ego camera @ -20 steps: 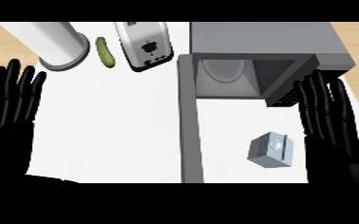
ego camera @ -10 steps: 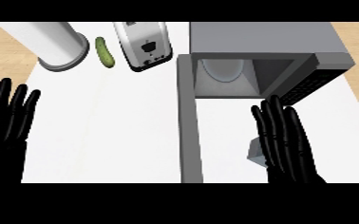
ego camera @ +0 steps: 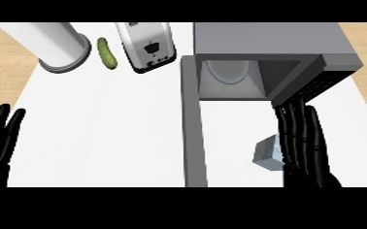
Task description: Pick up the milk, place it into the microwave and close the microwave
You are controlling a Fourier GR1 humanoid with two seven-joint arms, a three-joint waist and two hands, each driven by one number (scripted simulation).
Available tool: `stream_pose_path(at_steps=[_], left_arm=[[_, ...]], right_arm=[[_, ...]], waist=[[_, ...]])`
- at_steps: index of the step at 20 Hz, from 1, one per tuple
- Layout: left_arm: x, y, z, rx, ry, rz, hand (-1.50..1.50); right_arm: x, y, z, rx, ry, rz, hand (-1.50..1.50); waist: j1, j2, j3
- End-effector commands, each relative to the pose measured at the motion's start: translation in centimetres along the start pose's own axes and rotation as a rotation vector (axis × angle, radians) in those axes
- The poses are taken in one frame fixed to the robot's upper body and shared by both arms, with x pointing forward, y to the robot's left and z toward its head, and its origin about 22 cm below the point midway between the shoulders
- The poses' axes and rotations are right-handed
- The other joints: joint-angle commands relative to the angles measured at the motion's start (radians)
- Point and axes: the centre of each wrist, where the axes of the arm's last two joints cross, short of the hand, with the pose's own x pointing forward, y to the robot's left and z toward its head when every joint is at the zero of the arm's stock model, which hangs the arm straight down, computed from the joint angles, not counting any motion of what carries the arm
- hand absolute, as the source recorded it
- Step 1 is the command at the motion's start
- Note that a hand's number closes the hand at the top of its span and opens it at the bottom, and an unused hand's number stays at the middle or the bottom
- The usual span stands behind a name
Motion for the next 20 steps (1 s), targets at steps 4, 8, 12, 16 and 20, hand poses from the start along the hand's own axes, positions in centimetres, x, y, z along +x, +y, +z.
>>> stream_pose_path(at_steps=[4,8,12,16,20], left_arm=[[0.5,0.7,2.7,0.016,-0.013,-0.003,-1.5],[-0.6,1.2,1.9,0.015,0.003,-0.003,-1.5],[-0.7,0.7,3.1,-0.007,0.003,0.007,-1.5],[-0.1,1.7,3.2,-0.002,-0.011,-0.011,-1.5],[0.6,2.0,3.9,-0.012,-0.001,-0.011,-1.5]], right_arm=[[-1.9,-2.3,0.6,-0.093,0.029,0.037,-1.5],[-5.1,-3.3,0.7,-0.111,0.098,0.023,-1.5],[-5.8,-4.0,0.8,-0.169,0.122,0.057,-1.5],[-9.2,-5.2,2.8,-0.166,0.165,0.084,-1.5],[-9.5,-8.9,4.4,-0.202,0.129,0.119,-1.5]], waist=[[0.002,0.0,0.0],[0.0,0.001,0.001],[0.0,0.0,0.0],[-0.001,0.001,0.001],[-0.004,0.0,0.001]])
